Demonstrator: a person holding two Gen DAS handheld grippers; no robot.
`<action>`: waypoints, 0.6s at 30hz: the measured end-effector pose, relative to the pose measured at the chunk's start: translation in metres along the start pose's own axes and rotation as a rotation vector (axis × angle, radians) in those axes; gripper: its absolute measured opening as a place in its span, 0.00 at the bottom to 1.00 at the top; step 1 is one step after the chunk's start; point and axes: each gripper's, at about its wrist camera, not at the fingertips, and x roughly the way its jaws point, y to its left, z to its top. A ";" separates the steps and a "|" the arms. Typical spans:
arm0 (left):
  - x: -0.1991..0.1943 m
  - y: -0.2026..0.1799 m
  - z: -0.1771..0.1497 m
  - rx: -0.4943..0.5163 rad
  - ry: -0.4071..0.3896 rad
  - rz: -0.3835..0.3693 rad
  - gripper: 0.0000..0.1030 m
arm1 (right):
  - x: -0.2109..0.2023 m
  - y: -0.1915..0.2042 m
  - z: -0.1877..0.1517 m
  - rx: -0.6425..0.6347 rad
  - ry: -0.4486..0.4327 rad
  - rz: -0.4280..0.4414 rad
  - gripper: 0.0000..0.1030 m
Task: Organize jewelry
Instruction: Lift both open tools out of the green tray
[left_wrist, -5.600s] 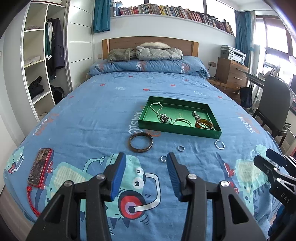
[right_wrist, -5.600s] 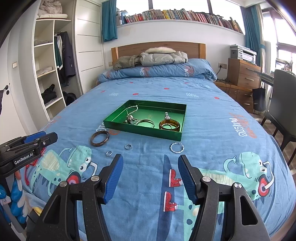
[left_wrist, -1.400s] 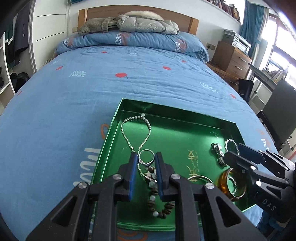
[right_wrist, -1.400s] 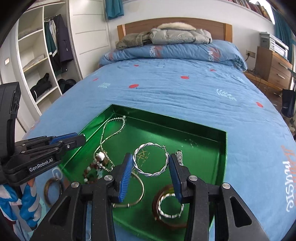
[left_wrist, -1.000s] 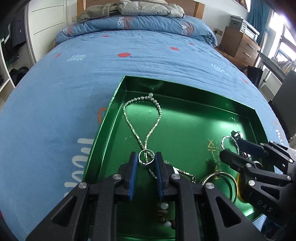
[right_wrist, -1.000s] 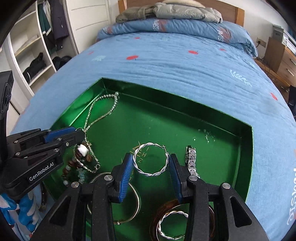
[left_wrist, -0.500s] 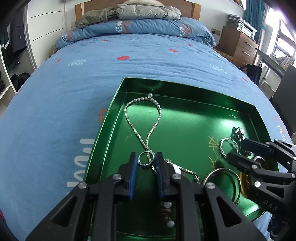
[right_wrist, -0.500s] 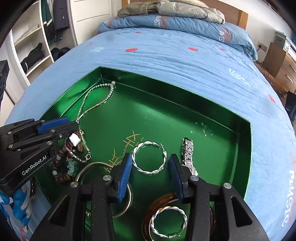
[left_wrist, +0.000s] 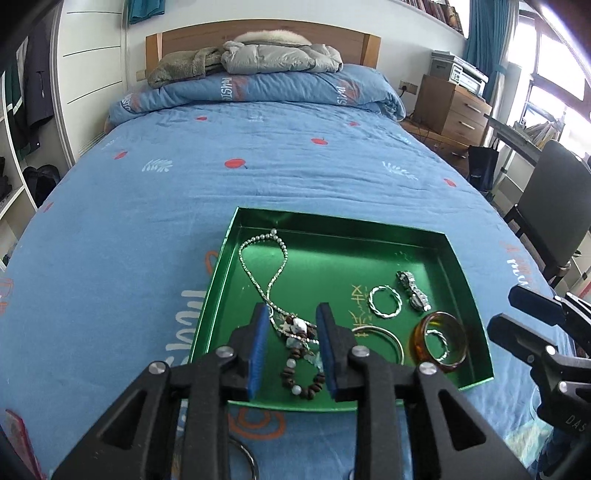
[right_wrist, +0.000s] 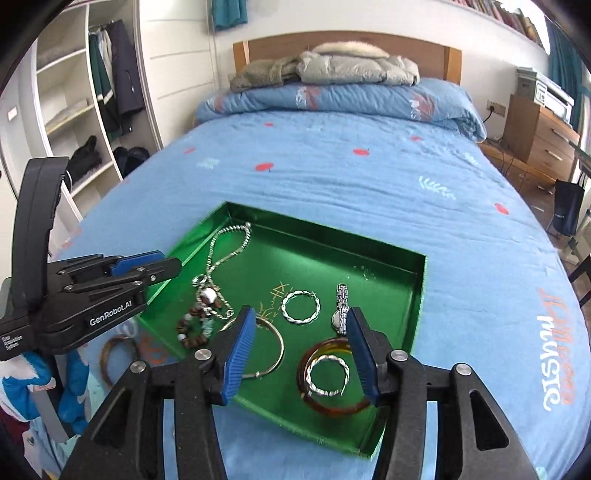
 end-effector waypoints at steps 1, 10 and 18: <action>-0.009 -0.002 -0.001 0.008 -0.001 0.002 0.31 | -0.009 0.001 -0.002 0.004 -0.010 0.002 0.50; -0.085 -0.004 -0.021 0.017 -0.050 0.003 0.32 | -0.079 0.011 -0.040 0.033 -0.060 0.000 0.50; -0.141 0.007 -0.054 0.015 -0.064 0.008 0.32 | -0.127 0.025 -0.083 0.055 -0.073 -0.001 0.50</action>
